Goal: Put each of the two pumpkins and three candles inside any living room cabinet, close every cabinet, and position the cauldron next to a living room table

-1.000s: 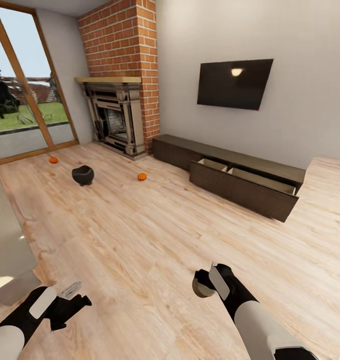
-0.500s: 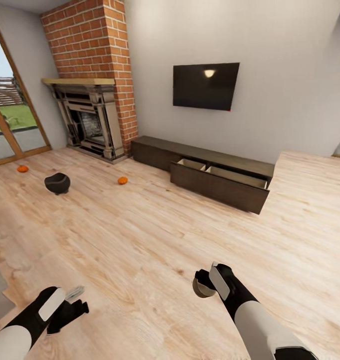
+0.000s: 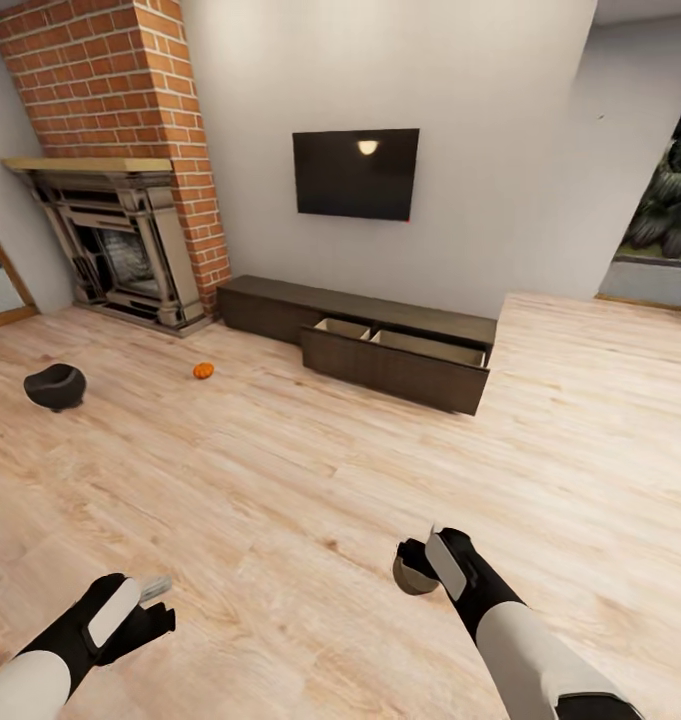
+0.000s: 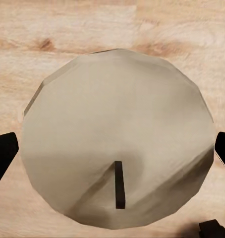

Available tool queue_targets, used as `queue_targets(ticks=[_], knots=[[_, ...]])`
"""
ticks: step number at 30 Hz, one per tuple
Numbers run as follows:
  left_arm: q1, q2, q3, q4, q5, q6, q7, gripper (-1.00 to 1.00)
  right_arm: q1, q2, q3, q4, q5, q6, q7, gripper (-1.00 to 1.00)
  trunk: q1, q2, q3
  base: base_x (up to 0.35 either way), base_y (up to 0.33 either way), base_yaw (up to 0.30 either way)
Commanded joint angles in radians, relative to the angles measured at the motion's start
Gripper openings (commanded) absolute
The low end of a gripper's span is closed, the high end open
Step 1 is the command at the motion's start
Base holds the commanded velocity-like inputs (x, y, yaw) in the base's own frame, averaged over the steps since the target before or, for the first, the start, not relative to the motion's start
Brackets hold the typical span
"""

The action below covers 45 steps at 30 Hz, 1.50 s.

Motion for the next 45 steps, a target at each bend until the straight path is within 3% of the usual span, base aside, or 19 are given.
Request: queue_targets(ticks=[1,17,29,45], knots=[[0.000,-0.003,0.000,0.000,0.000,0.000,0.000,1.00,0.000,-0.001,0.000,0.000,-0.001,0.000,0.000,-1.00,0.000,0.000,0.000,0.000,0.000,-0.282],[0.000,-0.015,-0.003,-0.001,-0.002,-0.001,0.007,1.00,0.001,-0.006,-0.001,-0.001,-0.001,-0.005,0.003,-1.00,0.000,0.000,0.000,0.275,0.026,-0.141],[0.000,-0.016,-0.002,-0.001,-0.002,-0.001,0.007,1.00,0.001,-0.005,-0.002,-0.002,-0.001,-0.007,0.003,-1.00,0.000,0.000,0.000,0.287,0.216,-0.020],[0.000,-0.019,-0.003,-0.001,-0.002,-0.001,0.007,1.00,0.001,-0.005,-0.003,-0.002,-0.002,-0.004,0.003,-1.00,0.000,0.000,0.002,0.284,0.196,-0.230]])
